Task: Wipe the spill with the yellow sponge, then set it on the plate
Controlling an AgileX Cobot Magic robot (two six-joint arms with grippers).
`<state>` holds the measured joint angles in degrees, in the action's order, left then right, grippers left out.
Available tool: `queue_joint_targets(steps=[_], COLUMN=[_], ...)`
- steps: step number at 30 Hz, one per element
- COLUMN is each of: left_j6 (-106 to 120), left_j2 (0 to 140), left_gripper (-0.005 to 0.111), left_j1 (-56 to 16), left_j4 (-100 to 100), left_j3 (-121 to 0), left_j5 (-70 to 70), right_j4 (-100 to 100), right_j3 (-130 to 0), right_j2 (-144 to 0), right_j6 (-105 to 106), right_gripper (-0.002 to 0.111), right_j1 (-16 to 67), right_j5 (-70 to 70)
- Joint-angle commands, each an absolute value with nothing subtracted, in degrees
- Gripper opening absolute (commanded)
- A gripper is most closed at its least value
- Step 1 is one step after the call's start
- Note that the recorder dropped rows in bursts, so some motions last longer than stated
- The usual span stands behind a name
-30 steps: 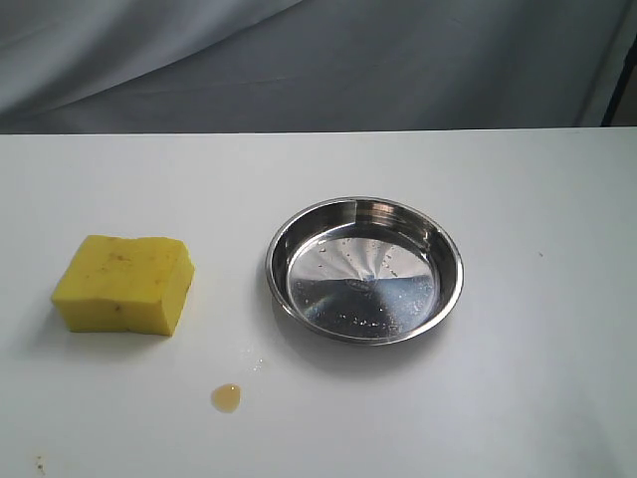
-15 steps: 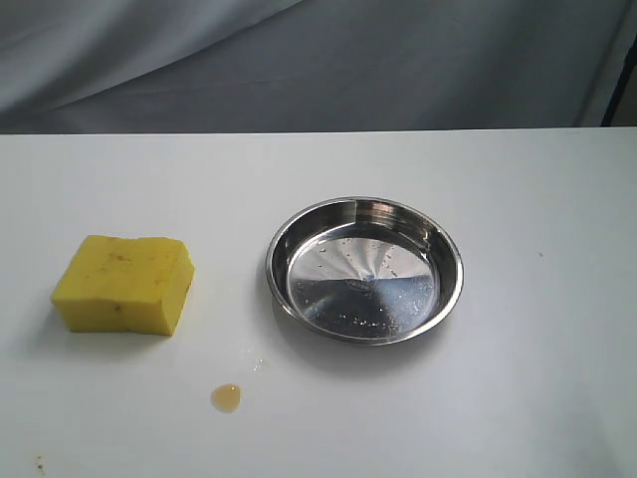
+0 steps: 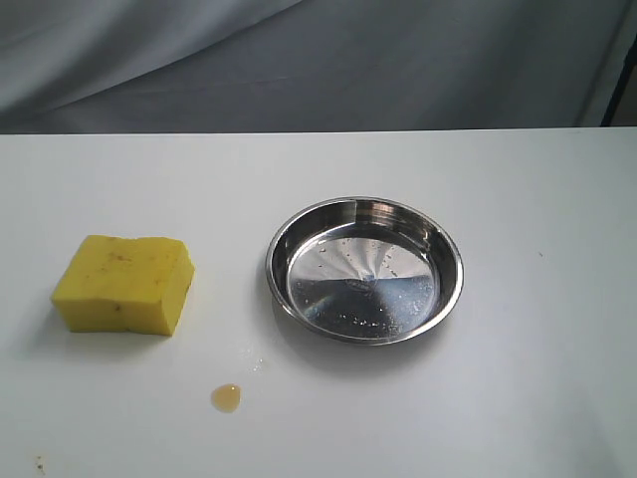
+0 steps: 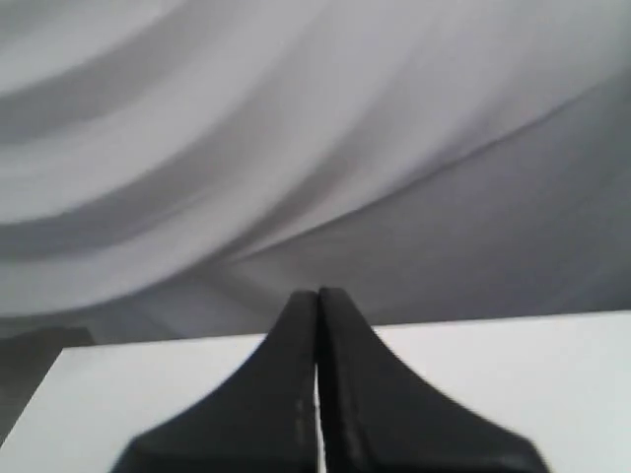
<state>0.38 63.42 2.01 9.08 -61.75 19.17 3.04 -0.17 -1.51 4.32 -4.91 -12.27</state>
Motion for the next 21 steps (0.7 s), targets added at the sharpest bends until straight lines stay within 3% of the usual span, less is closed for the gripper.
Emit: queue_joint_targets(steps=[1, 4, 7, 21], left_j6=[13.4, 21.7, 24.5, 24.4], left_j2=[66.9, 72.5, 78.2, 88.4], left_gripper=[0.001, 0.001, 0.001, 0.001], left_j1=[1.7, 1.7, 1.7, 1.7], left_j4=[0.0, -9.3, -13.2, -13.4], left_j3=[-70.2, -77.7, -80.0, -80.0], left_j5=[35.9, 52.2, 59.8, 54.8], right_j4=[3.4, 3.4, 3.4, 3.4], right_j3=[0.0, 0.0, 0.0, 0.0], right_j2=[-1.2, -1.2, -1.2, -1.2], right_j6=[4.3, 4.3, 4.3, 4.3], right_gripper=[0.0, 0.0, 0.0, 0.0], right_j1=[-5.2, -5.2, -5.2, -5.2], right_j5=[-11.7, -11.7, -11.7, -11.7])
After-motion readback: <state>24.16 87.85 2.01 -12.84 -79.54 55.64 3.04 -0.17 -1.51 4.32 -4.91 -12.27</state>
